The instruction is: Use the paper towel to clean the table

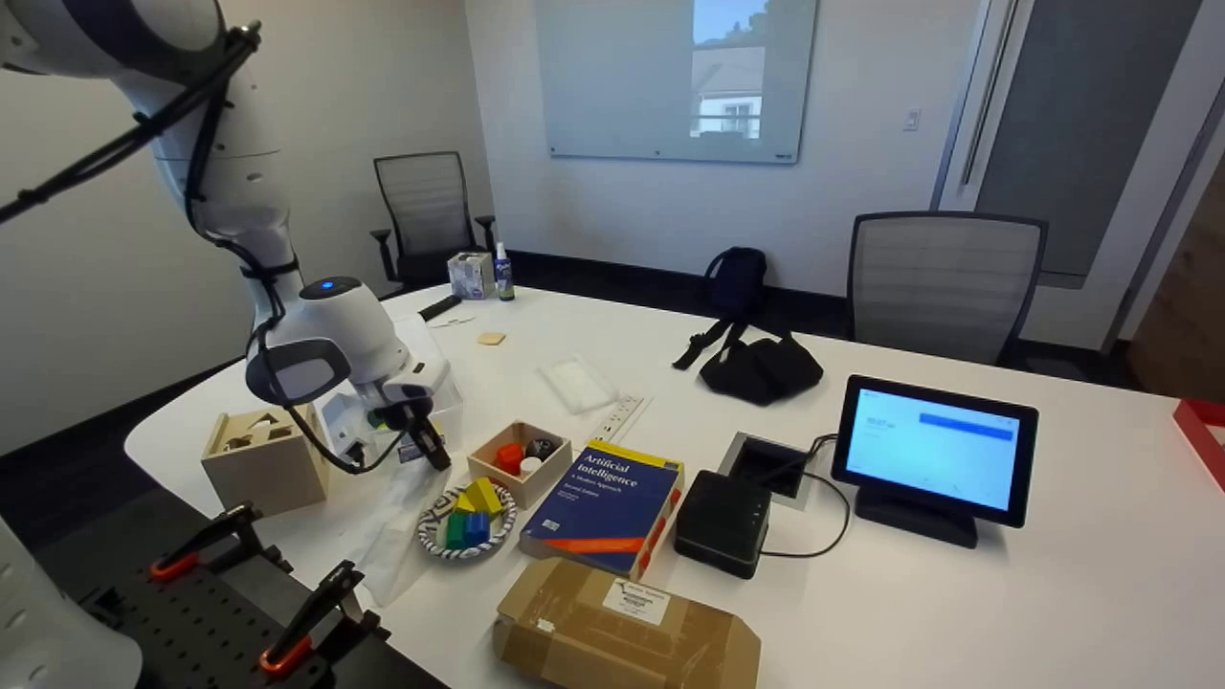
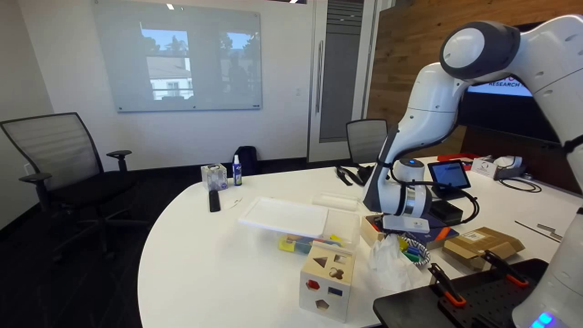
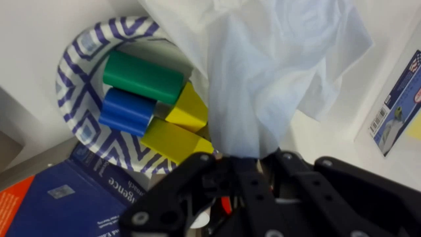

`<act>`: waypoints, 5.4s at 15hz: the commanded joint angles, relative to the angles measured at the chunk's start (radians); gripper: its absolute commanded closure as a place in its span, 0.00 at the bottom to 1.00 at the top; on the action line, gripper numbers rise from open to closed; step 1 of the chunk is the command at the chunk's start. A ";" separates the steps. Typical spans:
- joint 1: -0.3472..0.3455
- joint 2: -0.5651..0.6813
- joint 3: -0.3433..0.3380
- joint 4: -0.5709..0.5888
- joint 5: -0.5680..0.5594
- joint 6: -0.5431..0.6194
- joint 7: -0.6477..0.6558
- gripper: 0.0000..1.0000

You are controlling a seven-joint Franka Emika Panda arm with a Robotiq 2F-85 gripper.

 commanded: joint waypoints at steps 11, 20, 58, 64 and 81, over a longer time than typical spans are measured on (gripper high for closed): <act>-0.216 0.186 0.109 0.187 -0.543 -0.060 0.339 0.99; -0.204 0.122 0.037 0.067 -0.457 -0.102 0.474 0.99; -0.149 0.103 -0.012 0.116 -0.518 -0.142 0.491 0.99; -0.242 0.130 0.106 0.137 -0.594 0.015 0.451 0.99; -0.491 0.114 0.255 0.142 -0.641 -0.388 0.401 0.99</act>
